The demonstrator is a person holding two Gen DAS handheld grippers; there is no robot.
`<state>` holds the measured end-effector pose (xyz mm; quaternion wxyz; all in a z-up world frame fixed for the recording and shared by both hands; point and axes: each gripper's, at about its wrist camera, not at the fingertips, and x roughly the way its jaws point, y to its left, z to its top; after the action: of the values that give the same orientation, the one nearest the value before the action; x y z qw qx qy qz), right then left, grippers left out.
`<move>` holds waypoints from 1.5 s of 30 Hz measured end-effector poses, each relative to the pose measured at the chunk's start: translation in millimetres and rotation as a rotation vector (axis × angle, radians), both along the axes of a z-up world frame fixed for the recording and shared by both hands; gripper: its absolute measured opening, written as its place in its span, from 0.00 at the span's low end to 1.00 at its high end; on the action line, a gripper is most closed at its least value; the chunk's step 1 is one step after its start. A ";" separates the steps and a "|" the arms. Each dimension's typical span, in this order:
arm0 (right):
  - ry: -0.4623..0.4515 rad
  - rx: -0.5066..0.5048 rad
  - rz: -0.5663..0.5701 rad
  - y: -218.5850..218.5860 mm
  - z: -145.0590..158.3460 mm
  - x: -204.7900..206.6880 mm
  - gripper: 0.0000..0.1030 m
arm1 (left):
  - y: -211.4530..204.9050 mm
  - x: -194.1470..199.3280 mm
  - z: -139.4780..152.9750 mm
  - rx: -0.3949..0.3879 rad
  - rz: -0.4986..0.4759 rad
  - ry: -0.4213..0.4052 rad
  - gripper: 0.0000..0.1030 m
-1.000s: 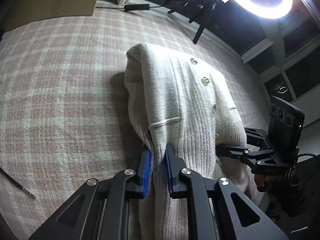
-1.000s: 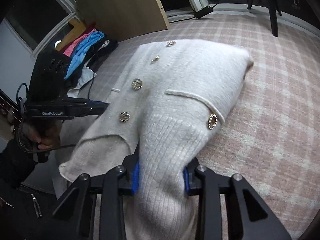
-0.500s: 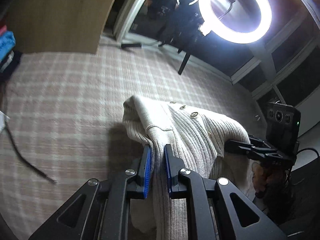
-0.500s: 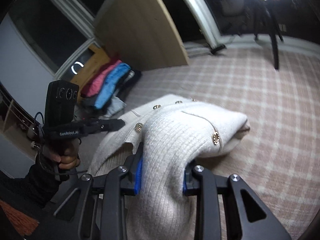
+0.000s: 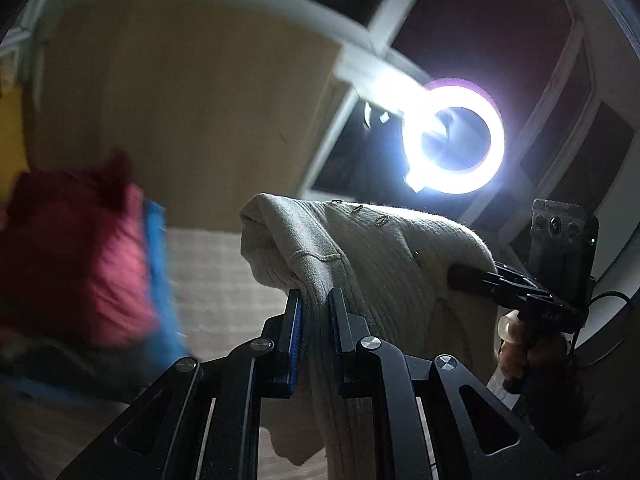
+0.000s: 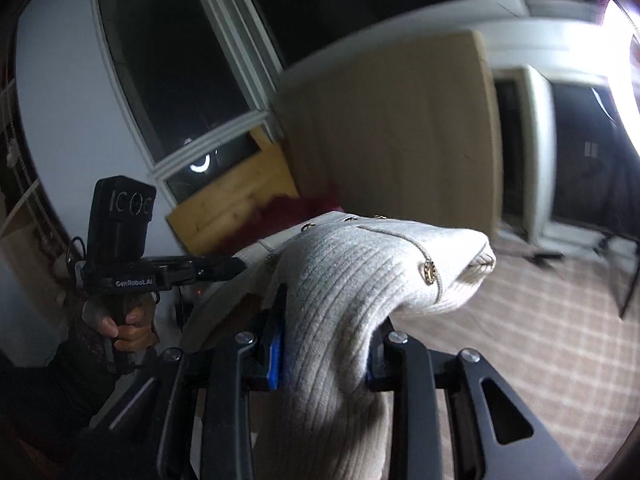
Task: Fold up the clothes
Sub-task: 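Grasp the folded cardigan with both grippers and lift it off the rug, then carry the cardigan with both grippers and place it on the clothes stack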
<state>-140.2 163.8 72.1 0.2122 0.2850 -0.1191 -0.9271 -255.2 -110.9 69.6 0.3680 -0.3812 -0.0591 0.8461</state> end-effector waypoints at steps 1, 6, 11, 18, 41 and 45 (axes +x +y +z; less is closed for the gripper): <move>0.015 0.004 -0.002 -18.4 6.9 -11.3 0.27 | -16.4 -8.6 8.3 -0.007 0.002 0.017 0.11; 0.089 0.028 -0.005 -103.6 35.7 -73.0 0.27 | -97.8 -56.1 47.0 -0.034 0.047 0.090 0.11; 0.125 0.027 -0.001 -166.6 51.3 -140.3 0.27 | -162.9 -101.0 73.2 -0.030 0.113 0.154 0.11; -0.037 -0.046 -0.006 -204.8 -12.3 -199.6 0.27 | -212.4 -168.7 -9.8 -0.064 0.031 -0.010 0.13; -0.383 -0.048 -0.099 -163.4 -75.5 -319.4 0.43 | -143.2 -267.2 -70.2 -0.233 0.032 -0.091 0.23; -0.323 -0.107 -0.091 -169.3 -77.6 -313.7 0.16 | -149.9 -267.3 -78.7 -0.155 0.036 -0.086 0.08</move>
<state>-453.9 -5.5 -5.6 0.1630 0.4129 -0.2135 -0.8703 -522.5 -260.8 -9.2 0.3190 -0.4435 -0.0160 0.8374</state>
